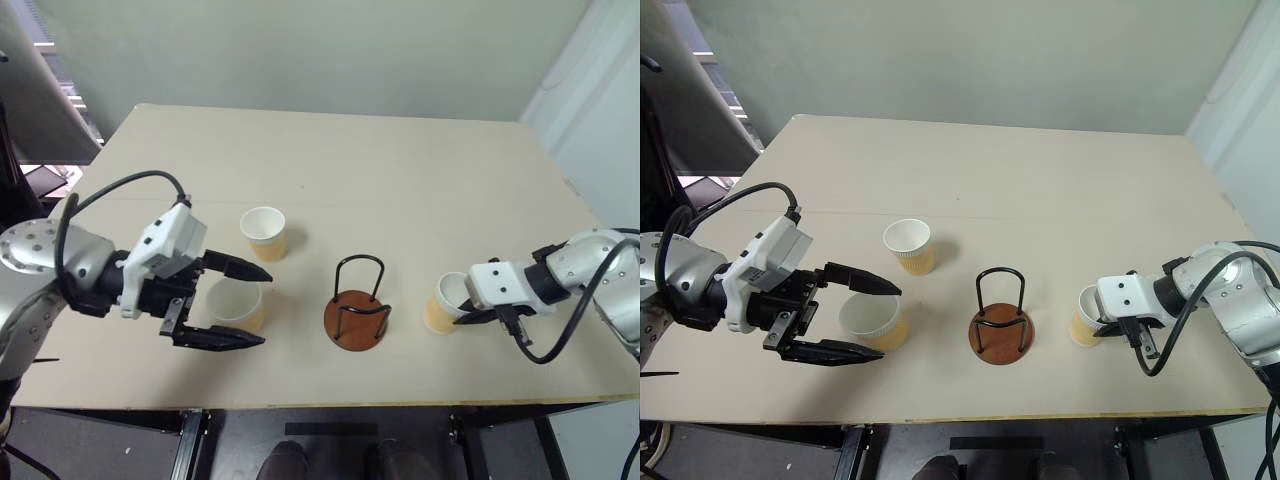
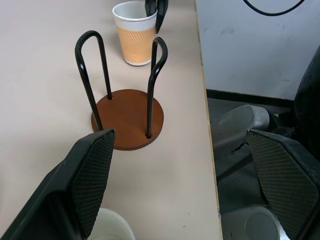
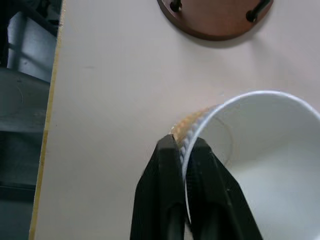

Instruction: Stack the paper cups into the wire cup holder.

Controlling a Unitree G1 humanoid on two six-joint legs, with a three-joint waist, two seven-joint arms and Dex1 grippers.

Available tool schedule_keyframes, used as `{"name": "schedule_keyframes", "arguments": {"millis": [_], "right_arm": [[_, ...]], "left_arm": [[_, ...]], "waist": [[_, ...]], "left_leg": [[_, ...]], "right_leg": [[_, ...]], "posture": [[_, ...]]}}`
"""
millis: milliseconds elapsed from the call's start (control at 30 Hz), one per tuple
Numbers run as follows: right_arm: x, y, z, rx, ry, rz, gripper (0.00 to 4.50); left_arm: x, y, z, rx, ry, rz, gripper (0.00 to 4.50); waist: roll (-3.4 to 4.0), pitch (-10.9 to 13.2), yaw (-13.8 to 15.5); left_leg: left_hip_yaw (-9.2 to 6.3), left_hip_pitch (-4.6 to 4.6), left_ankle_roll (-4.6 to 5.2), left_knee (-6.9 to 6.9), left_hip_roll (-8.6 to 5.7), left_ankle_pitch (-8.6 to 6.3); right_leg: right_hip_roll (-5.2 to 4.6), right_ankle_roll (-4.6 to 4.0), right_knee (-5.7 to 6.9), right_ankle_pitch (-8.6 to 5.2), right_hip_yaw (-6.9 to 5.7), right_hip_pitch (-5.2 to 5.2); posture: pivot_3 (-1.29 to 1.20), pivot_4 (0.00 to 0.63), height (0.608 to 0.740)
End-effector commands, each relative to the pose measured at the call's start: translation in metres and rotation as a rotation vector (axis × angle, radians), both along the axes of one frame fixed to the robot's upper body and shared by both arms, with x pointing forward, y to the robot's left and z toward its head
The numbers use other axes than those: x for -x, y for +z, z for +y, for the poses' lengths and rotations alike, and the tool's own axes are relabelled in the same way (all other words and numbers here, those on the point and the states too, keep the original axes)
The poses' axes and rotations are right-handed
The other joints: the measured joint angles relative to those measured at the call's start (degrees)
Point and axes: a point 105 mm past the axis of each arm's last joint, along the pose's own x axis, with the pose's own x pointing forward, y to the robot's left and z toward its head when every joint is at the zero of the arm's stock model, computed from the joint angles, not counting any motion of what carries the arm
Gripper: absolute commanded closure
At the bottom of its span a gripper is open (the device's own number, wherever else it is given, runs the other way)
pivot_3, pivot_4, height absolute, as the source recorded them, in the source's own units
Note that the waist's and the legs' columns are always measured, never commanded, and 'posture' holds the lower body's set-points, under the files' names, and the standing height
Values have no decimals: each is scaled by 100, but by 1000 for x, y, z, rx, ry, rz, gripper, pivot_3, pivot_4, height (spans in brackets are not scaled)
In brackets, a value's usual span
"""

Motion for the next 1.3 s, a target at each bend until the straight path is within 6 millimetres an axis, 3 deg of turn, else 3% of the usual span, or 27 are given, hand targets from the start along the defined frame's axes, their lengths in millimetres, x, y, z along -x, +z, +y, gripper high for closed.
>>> {"name": "schedule_keyframes", "arguments": {"millis": [33, 200, 300, 433, 667, 1000, 1100, 1300], "right_arm": [[3, 29, 3, -35, 49, -36, 4459], [12, 101, 32, -216, 191, -108, 4459], [20, 125, 51, -264, 302, -140, 4459], [31, 121, 72, -242, 444, -137, 4459], [13, 104, 91, -209, 485, -165, 4459], [5, 91, 96, -170, 517, -189, 4459], [4, 91, 96, -167, 519, -190, 3878], [3, 89, 97, -164, 514, -190, 1811]], "left_arm": [[2, 9, 1, -12, 7, -51, 0], [-1, 9, 3, -19, 24, -59, 0], [-3, 8, 2, -24, 29, -62, 0], [-3, 9, 1, -25, 31, -69, 0], [0, 9, -2, -27, 33, -70, 0], [5, 9, -1, -31, 54, -65, 0], [5, 9, 1, -43, 65, -66, 0], [1, 6, 12, -101, 108, -75, 0]], "waist": [[0, 0, 2], [7, 4, -6], [4, 2, -9], [4, 2, -1], [4, 2, -1], [5, 3, 5], [5, 3, 4], [5, 3, 3]], "left_leg": [[1, 0, 0, 0, 0, 0], [10, -2, -4, -1, -10, 2], [11, -1, -8, -6, -8, 4], [5, 0, -10, -5, -3, 3], [1, -5, -9, 1, -1, 3], [0, -17, -10, 1, -1, 3], [0, -17, -10, 1, -1, 3], [0, -16, -10, 0, -1, 3]], "right_leg": [[0, 0, 0, 0, 0, 0], [9, 0, 1, 0, 5, -4], [28, -3, -6, -1, 6, -4], [36, -5, -11, -3, 6, -2], [29, -4, -6, -2, 8, -4], [25, -5, -2, -2, 3, -9], [23, -5, -2, -2, 4, -9], [25, -5, -3, -2, 3, -9]], "posture": [[0, 150, 740], [0, 150, 740], [0, 150, 740], [0, 150, 740], [0, 150, 740], [0, 150, 740], [0, 150, 740], [0, 150, 740]]}}
